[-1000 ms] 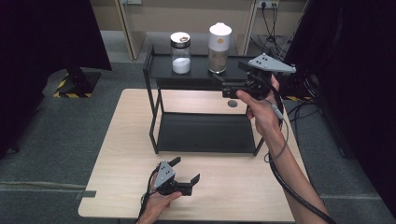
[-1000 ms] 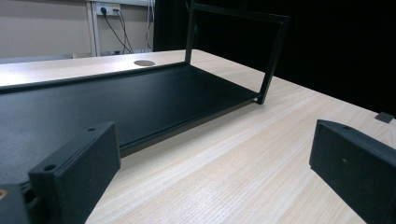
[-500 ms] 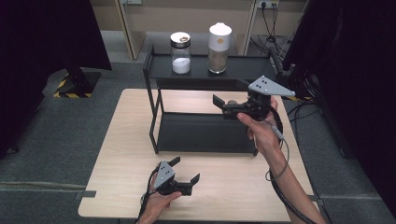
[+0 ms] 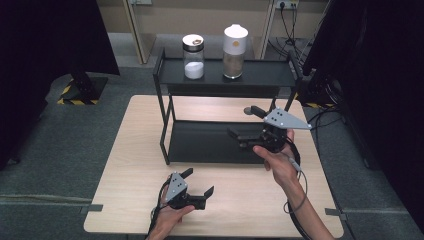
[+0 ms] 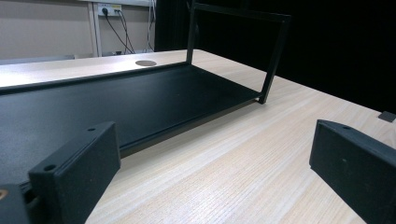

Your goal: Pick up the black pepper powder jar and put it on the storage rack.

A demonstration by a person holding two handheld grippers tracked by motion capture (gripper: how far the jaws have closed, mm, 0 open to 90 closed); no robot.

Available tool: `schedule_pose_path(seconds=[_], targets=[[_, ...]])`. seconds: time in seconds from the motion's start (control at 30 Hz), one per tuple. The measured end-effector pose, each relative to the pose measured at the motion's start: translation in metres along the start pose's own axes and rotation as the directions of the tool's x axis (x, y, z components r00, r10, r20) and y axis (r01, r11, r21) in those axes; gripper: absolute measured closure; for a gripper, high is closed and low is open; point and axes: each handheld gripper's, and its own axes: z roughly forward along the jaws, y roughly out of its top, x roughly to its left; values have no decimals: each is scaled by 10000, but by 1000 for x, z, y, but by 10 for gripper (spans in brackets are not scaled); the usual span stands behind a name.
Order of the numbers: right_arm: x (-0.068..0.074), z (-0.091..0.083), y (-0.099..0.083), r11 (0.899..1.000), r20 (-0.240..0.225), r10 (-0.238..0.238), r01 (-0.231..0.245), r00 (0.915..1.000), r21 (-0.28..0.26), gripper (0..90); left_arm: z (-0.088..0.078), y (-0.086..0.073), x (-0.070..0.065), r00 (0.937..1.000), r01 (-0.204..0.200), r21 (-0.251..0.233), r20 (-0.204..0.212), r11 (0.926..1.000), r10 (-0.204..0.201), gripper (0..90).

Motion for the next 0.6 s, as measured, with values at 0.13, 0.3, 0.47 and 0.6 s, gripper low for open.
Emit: schedule_pose_path(seconds=[0.13,0.3,0.47,0.6], targets=[[5,-3,-11,10000,10,-30,30,10000,-1,3,0,0,0,10000,6,-4,-23,10000,-6,10],[11,-6,-22,9998,12,-186,186,9998,92,3,0,0,0,10000,1,-19,-23,10000,-1,10],[16,-8,-34,9992,-35,-353,353,9994,203,3,0,0,0,10000,14,-33,-32,10000,-14,10],[19,-10,-42,9985,-69,-481,483,9988,277,3,-1,0,0,10000,-1,-49,-41,10000,1,10]])
